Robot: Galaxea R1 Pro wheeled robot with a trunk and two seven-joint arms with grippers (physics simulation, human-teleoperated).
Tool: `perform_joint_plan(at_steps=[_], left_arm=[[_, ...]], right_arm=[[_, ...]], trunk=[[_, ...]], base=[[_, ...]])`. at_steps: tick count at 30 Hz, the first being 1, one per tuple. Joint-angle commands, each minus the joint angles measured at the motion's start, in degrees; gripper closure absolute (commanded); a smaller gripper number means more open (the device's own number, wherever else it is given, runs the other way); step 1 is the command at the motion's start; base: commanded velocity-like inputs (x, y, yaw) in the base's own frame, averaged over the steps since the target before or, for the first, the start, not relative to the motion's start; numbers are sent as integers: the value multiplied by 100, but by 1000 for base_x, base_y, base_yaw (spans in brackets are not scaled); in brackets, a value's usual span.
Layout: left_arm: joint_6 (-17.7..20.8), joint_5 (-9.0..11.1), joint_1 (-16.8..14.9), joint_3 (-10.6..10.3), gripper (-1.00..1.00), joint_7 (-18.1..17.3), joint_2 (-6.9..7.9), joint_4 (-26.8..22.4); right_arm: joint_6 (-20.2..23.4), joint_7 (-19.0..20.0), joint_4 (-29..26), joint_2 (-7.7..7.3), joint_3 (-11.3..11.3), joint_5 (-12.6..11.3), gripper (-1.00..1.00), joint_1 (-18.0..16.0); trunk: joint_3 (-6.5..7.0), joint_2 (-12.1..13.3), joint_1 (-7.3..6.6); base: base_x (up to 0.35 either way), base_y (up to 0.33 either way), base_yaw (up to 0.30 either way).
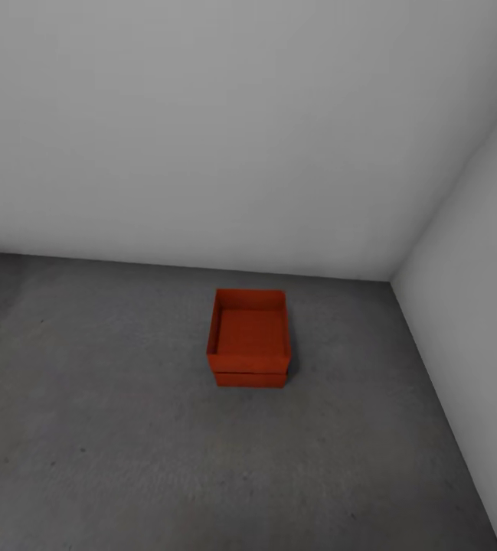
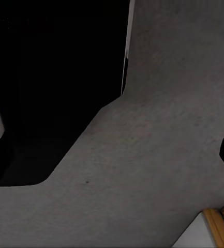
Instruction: Move the two storage containers from the living room to the garage. In the garage, place one container on the floor and stack the other container on top of it (either order is fine).
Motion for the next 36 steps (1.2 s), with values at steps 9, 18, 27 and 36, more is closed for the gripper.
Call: perform_joint_plan(at_steps=[9,18,27,36], left_arm=[[-10,51,-2,-49,-100,13,0,1],[-12,66,-2,-34,-100,9,-195,-3],[160,94,434,-47,-100,-673,-447,27],[173,96,523,-48,-100,-807,-440,34]], right_arm=[[-36,6,19,-2,8,28,-100,-7],[-35,6,10,-12,7,28,-100,-7],[-36,6,10,-10,8,28,-100,-7],[-36,6,10,-10,8,28,-100,-7]], trunk=[[77,-8,3],[162,-8,3],[246,-8,3],[331,-8,3]], base=[[0,0,0],[0,0,0],[0,0,0],[0,0,0]])
